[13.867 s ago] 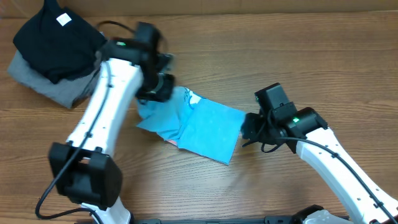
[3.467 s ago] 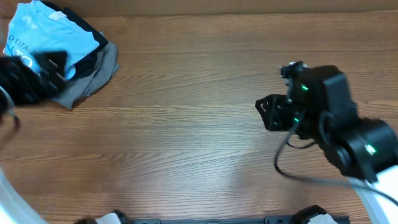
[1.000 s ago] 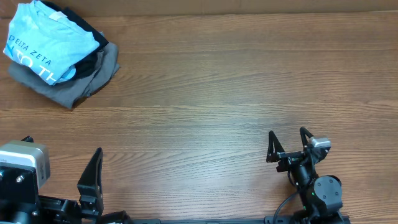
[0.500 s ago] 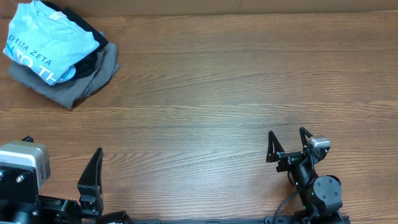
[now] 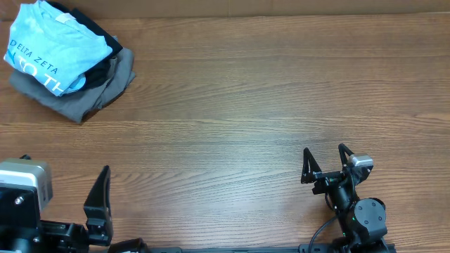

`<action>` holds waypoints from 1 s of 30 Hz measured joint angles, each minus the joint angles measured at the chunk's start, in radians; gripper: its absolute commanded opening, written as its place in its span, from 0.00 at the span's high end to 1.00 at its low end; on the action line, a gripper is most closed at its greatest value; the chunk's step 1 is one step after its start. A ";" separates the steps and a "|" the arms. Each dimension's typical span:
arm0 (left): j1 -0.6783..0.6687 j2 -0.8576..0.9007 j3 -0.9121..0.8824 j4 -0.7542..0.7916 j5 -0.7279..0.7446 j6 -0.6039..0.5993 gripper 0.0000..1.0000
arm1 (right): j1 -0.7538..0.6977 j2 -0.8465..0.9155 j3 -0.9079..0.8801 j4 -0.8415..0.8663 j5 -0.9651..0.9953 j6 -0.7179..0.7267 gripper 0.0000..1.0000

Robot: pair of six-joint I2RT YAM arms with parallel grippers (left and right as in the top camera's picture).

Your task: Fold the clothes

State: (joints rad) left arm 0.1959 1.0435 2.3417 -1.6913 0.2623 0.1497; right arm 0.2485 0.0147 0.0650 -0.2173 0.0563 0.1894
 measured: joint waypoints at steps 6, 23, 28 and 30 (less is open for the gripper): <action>0.000 -0.024 -0.109 0.133 -0.011 0.000 0.00 | 0.000 0.000 0.000 0.000 0.000 0.000 0.00; -0.059 -0.648 -1.525 1.249 0.106 0.000 0.00 | 0.000 0.000 -0.003 0.001 0.000 0.000 0.00; -0.059 -0.879 -1.814 1.347 0.117 0.001 0.00 | 0.000 0.000 -0.004 0.000 0.000 0.001 0.00; -0.059 -0.962 -1.903 1.373 0.120 0.001 0.00 | 0.000 0.000 -0.004 0.001 0.000 0.001 0.00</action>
State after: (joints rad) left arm 0.1368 0.0814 0.4385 -0.3180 0.3824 0.1505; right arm 0.2485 0.0147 0.0612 -0.2165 0.0559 0.1902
